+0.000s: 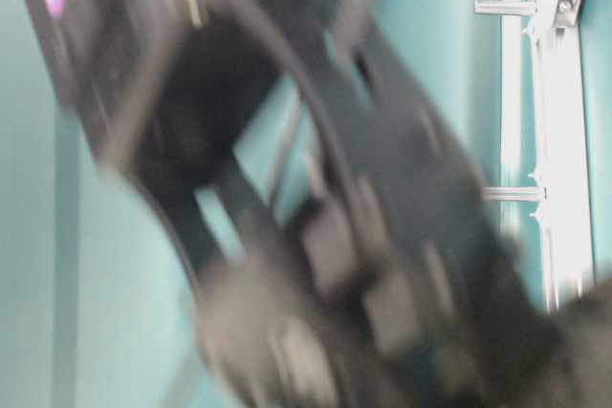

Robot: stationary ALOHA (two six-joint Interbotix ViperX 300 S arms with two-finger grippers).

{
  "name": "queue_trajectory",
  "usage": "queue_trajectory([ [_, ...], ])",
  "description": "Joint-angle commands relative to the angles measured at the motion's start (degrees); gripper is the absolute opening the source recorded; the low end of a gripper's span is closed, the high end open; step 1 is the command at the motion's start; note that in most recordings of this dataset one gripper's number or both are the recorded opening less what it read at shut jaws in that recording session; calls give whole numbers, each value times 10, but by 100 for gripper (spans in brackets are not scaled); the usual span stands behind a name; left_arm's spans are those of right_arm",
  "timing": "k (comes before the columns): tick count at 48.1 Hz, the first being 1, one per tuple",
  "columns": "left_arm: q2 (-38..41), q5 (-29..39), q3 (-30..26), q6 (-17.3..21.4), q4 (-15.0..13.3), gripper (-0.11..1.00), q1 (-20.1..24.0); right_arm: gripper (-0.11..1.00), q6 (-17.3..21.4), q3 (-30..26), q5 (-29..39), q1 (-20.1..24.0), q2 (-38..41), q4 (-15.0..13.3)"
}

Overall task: Move the cable alternately left and right between 8 pins so it hooks onto each one.
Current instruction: 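Carry the cable with the right gripper along the bottom frame pins leftward, then route the cable with the right gripper up past the left-side pins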

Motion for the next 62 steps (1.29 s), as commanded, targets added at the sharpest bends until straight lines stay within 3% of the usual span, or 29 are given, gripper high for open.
queue_trajectory([
  [1,4,-3,-11,-6,3,44,-2,15,2,-51,22,-15,0,17],
  [5,4,-3,-11,-6,3,44,-3,15,11,-73,51,-29,11,32],
  [27,4,-3,-12,-7,3,44,-4,15,120,-112,152,-82,16,33],
  [41,4,-3,-12,-7,3,44,-4,15,136,-111,213,-102,7,31],
  [50,4,-3,-10,-7,3,44,-4,15,180,-71,221,-107,-14,32],
  [62,4,-3,-9,-6,3,44,-4,15,255,40,176,-123,-70,31],
])
